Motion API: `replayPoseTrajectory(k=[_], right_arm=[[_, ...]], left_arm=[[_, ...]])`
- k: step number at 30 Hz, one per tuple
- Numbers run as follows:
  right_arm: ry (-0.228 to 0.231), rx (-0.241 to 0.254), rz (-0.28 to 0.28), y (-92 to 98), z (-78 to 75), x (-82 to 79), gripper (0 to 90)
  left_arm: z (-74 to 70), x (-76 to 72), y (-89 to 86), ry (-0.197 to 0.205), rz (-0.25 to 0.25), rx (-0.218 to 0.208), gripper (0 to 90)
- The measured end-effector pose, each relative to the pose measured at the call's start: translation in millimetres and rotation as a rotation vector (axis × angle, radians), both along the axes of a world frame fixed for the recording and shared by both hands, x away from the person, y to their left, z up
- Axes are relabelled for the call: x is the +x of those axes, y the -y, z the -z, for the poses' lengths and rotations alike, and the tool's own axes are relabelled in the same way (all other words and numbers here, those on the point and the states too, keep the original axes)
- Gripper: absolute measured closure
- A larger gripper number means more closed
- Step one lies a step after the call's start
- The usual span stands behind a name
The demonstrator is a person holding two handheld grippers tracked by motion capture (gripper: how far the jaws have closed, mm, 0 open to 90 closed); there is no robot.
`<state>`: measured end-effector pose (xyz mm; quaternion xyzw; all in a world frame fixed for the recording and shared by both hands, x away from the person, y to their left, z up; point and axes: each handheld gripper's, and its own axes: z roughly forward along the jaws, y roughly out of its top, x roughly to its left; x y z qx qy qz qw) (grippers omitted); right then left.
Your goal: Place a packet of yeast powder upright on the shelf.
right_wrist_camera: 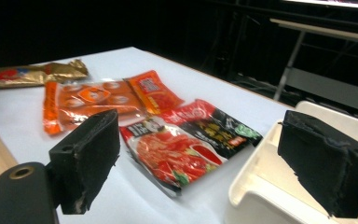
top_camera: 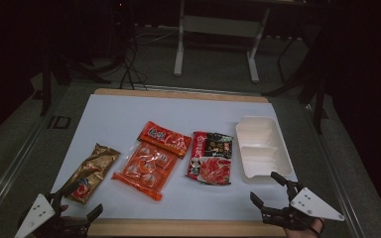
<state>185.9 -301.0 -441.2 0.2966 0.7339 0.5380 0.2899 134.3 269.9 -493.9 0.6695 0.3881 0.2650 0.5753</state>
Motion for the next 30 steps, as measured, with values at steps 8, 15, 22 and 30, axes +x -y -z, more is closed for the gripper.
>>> replayPoseTrajectory(k=[8, 15, 22, 30], right_arm=[[0.009, 0.007, -0.018, -2.4, -4.9, -0.5, 13.0], [-0.017, 0.047, 0.036, -0.4, -17.0, -5.7, 11.8], [-0.016, 0.03, 0.039, -1.8, -25.0, -5.4, 12.7], [-0.011, 0.03, 0.001, -9.2, -23.6, -5.6, 10.6]], left_arm=[[-0.3, 2.5, 3.1, -0.024, 0.07, 0.048, 1.0], [-8.2, 5.3, -1.1, -0.032, 0.081, 0.04, 0.9], [-24.5, 11.5, -1.7, -0.077, 0.09, 0.003, 0.9], [-34.5, 29.1, -9.2, -0.089, 0.066, 0.02, 1.0]])
